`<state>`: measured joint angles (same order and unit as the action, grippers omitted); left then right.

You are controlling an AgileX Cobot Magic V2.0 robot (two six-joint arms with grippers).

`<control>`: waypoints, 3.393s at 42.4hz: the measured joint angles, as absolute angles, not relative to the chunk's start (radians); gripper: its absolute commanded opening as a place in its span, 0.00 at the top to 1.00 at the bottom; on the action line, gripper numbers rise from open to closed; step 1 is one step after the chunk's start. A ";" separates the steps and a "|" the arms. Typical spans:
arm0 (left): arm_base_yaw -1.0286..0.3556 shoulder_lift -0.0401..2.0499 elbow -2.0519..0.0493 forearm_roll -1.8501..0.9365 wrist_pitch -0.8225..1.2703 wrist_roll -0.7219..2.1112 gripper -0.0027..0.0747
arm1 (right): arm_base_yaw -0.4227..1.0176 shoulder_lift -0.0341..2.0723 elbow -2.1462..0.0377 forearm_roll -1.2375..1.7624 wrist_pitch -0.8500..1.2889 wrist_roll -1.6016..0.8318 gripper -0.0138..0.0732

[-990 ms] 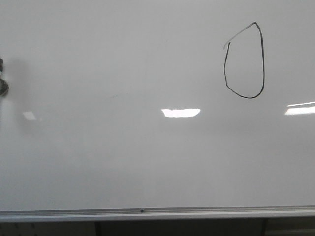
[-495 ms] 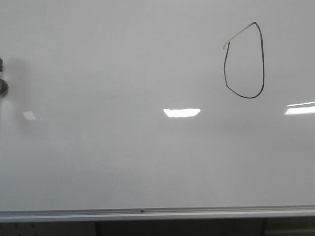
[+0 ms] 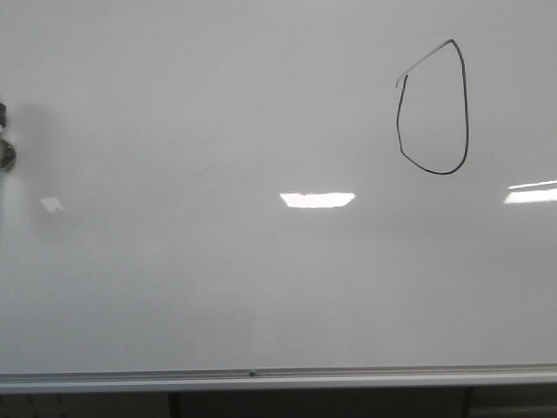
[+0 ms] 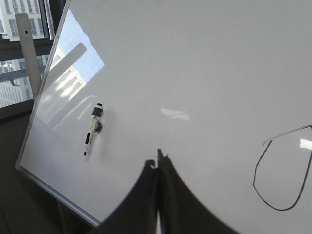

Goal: Write number 0 on whiteboard

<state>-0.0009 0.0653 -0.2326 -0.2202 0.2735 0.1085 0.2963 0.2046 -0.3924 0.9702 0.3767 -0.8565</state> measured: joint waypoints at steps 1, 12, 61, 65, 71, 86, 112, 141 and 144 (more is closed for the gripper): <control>-0.008 0.054 -0.216 -0.177 0.240 0.078 0.99 | 0.296 0.205 -0.392 0.970 0.377 -0.856 0.92; 0.011 -0.004 -0.050 -0.063 0.100 -0.027 0.99 | 0.296 0.205 -0.392 0.970 0.377 -0.856 0.92; 0.048 -0.004 0.005 -0.036 0.136 -0.031 0.99 | 0.296 0.205 -0.392 0.970 0.377 -0.856 0.92; 0.048 -0.004 0.005 -0.036 0.136 -0.031 0.99 | 0.296 0.205 -0.392 0.970 0.377 -0.856 0.92; 0.048 -0.004 0.005 -0.036 0.136 -0.031 0.99 | 0.296 0.205 -0.392 0.970 0.377 -0.856 0.92; 0.048 -0.004 0.005 -0.036 0.136 -0.031 0.99 | 0.296 0.205 -0.392 0.902 0.345 -0.849 0.92; 0.048 -0.004 0.005 -0.036 0.136 -0.031 0.99 | 0.111 0.114 -0.089 -0.010 0.140 0.095 0.92; 0.048 -0.004 0.005 -0.036 0.136 -0.031 0.99 | 0.006 -0.009 0.028 -0.053 0.242 0.138 0.92; 0.048 -0.004 0.005 -0.036 0.136 -0.031 0.99 | 0.006 -0.009 0.028 -0.053 0.245 0.138 0.92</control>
<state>0.0476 -0.0040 0.0053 -0.0362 0.1359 -0.0312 0.0061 -0.0089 0.0280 -0.0525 0.2445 0.1379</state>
